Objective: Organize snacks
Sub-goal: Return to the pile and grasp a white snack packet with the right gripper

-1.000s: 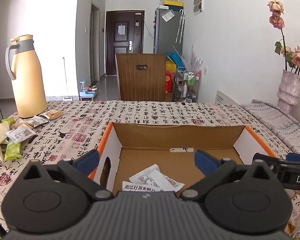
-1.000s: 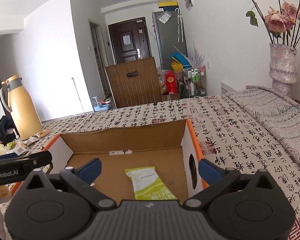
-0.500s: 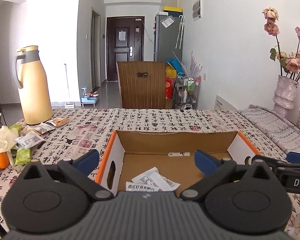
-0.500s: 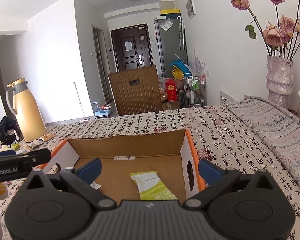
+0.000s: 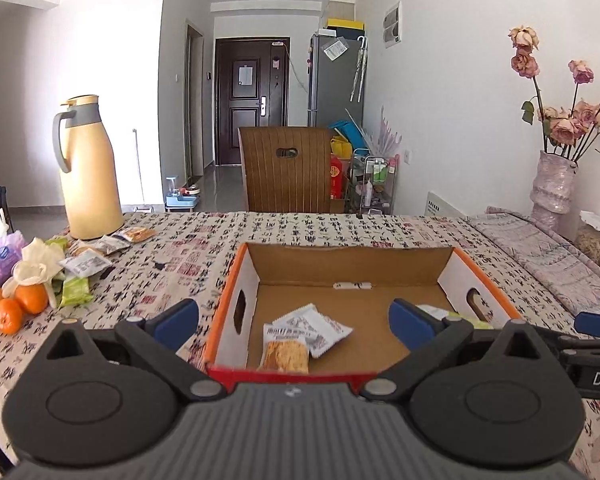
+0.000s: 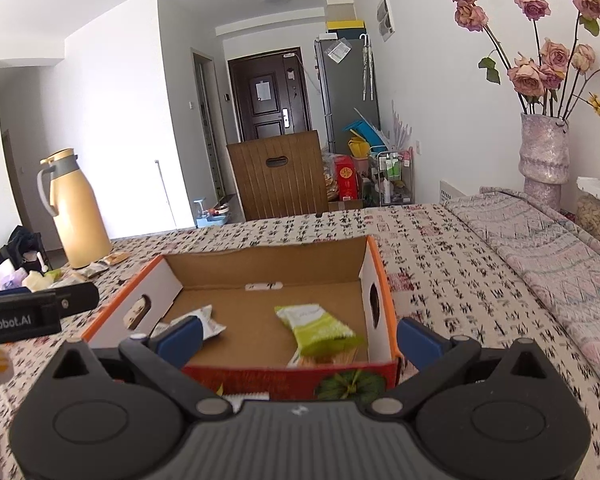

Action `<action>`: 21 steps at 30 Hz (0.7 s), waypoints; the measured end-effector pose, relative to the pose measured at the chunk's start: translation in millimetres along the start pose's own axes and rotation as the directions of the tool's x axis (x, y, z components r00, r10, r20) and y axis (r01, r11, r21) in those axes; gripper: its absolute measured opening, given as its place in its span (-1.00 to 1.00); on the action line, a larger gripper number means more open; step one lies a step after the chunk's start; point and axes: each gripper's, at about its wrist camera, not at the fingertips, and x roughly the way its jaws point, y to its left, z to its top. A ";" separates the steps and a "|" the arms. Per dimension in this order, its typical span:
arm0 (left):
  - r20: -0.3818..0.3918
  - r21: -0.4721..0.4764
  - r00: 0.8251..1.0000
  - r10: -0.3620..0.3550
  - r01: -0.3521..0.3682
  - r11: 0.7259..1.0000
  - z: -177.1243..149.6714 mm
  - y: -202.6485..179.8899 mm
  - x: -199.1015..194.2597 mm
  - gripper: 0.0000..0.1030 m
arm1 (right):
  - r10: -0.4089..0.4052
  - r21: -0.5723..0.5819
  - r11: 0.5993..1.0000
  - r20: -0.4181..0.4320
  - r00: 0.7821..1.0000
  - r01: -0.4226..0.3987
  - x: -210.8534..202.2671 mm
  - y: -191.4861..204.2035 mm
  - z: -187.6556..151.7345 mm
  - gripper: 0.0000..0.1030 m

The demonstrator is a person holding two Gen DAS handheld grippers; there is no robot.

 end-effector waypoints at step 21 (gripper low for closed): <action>-0.064 -0.037 0.998 0.005 -0.007 0.999 -62.6 31.1 -55.9 1.00 | 0.012 -0.013 1.000 -0.050 0.999 -0.013 -60.9 4.9 -54.7 1.00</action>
